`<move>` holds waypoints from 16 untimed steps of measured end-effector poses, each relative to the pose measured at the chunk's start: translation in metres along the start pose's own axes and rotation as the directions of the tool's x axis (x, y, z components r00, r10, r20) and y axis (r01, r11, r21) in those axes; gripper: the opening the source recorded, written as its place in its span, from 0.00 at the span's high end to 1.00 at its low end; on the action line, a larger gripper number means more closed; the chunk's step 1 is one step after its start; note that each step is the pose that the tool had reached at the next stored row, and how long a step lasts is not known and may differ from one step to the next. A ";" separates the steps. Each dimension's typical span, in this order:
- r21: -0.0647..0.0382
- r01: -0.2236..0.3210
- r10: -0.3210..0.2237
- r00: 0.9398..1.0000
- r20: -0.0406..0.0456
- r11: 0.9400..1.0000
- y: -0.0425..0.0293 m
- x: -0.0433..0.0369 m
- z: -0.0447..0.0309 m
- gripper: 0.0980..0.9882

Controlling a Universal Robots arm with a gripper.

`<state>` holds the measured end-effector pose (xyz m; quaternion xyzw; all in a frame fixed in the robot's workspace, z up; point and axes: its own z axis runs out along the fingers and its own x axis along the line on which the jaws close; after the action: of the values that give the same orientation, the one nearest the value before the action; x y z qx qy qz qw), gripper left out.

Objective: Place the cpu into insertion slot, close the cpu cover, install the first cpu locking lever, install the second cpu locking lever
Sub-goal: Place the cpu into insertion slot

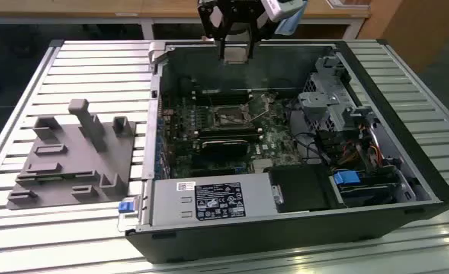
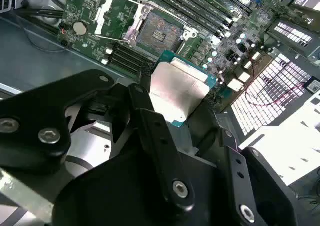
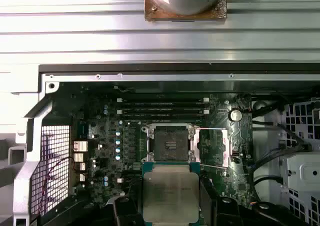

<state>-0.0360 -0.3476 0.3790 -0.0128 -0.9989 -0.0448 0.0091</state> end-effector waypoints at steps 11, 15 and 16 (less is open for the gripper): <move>0.000 -0.003 0.003 1.000 0.000 1.000 0.0000 0.0000 0.0000 0.50; 0.000 -0.015 0.015 1.000 0.001 1.000 0.0000 0.0000 0.0000 0.50; 0.000 -0.019 0.019 1.000 0.002 1.000 0.0000 0.0000 0.0000 0.50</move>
<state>-0.0359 -0.3476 0.3790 -0.0221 -0.9987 -0.0449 0.0087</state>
